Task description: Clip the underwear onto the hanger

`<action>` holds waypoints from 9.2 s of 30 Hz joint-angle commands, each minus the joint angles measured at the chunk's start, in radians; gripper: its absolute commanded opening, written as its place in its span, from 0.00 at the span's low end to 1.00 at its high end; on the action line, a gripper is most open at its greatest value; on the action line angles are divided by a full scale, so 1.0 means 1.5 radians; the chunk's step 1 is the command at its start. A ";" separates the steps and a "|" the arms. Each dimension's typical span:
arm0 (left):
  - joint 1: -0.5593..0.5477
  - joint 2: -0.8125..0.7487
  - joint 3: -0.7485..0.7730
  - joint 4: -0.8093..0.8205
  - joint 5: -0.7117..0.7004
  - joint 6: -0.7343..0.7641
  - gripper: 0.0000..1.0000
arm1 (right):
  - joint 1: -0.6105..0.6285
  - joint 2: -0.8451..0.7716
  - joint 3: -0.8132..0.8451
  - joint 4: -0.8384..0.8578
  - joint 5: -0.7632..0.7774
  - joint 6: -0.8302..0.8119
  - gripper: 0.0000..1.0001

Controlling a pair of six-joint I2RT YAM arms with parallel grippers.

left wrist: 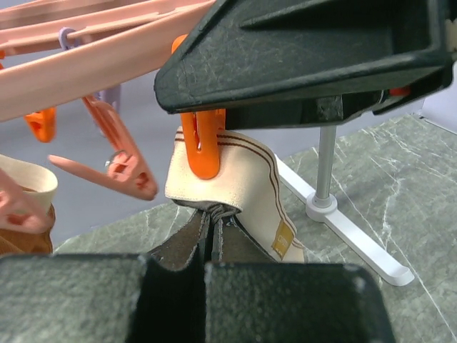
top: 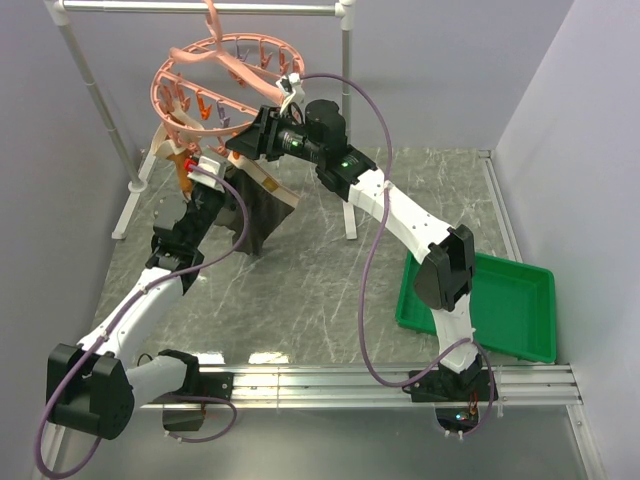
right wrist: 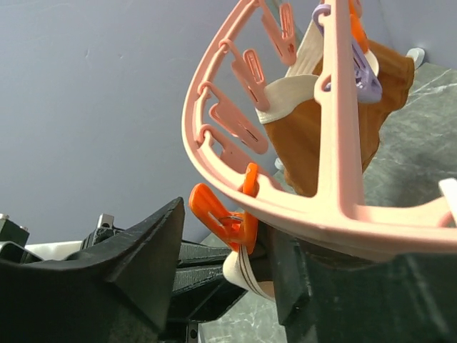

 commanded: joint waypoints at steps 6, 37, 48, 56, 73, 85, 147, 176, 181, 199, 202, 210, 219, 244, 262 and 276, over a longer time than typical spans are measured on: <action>-0.001 -0.010 0.031 0.019 -0.015 0.002 0.00 | -0.015 -0.037 -0.001 0.013 -0.016 0.004 0.71; 0.146 -0.029 0.052 -0.091 0.069 -0.063 0.03 | -0.089 -0.246 -0.343 0.022 -0.076 -0.199 0.93; 0.189 -0.025 0.070 -0.113 0.180 -0.100 0.01 | -0.073 -0.203 -0.539 0.235 -0.107 -0.419 0.91; 0.194 -0.021 0.081 -0.121 0.206 -0.113 0.01 | -0.036 -0.041 -0.432 0.254 -0.134 -0.531 0.91; 0.194 -0.042 0.064 -0.135 0.183 -0.123 0.18 | -0.019 -0.091 -0.426 0.150 -0.142 -0.556 0.00; 0.194 -0.079 0.048 -0.220 0.115 -0.093 0.60 | -0.035 -0.263 -0.472 0.036 -0.194 -0.381 0.00; 0.186 -0.126 -0.085 -0.253 0.144 -0.191 0.00 | -0.076 -0.135 -0.335 0.053 -0.086 0.040 0.73; 0.365 0.050 -0.087 -0.209 0.278 -0.368 0.28 | -0.114 -0.165 -0.343 0.039 -0.084 -0.027 0.79; 0.366 0.045 -0.078 -0.226 0.298 -0.306 0.43 | -0.115 -0.162 -0.334 0.039 -0.085 -0.037 0.79; 0.392 -0.039 -0.084 -0.139 0.461 -0.258 0.59 | -0.130 -0.200 -0.367 0.071 -0.069 -0.071 0.79; 0.368 -0.061 -0.077 -0.126 0.444 -0.236 0.60 | -0.133 -0.212 -0.380 0.084 -0.060 -0.080 0.79; 0.216 -0.101 -0.052 -0.057 0.332 -0.202 0.61 | -0.141 -0.237 -0.394 0.113 -0.041 -0.091 0.77; 0.094 0.002 0.011 0.099 0.199 -0.230 0.61 | -0.144 -0.286 -0.406 0.104 -0.045 -0.133 0.76; 0.082 0.172 0.070 0.316 0.197 -0.287 0.51 | -0.106 -0.271 -0.273 0.071 -0.083 -0.198 0.75; 0.081 0.159 0.077 0.295 0.228 -0.255 0.18 | 0.011 -0.177 -0.090 -0.101 0.100 -0.362 0.73; 0.081 0.140 0.071 0.270 0.248 -0.237 0.12 | 0.037 -0.113 -0.028 -0.093 0.166 -0.420 0.80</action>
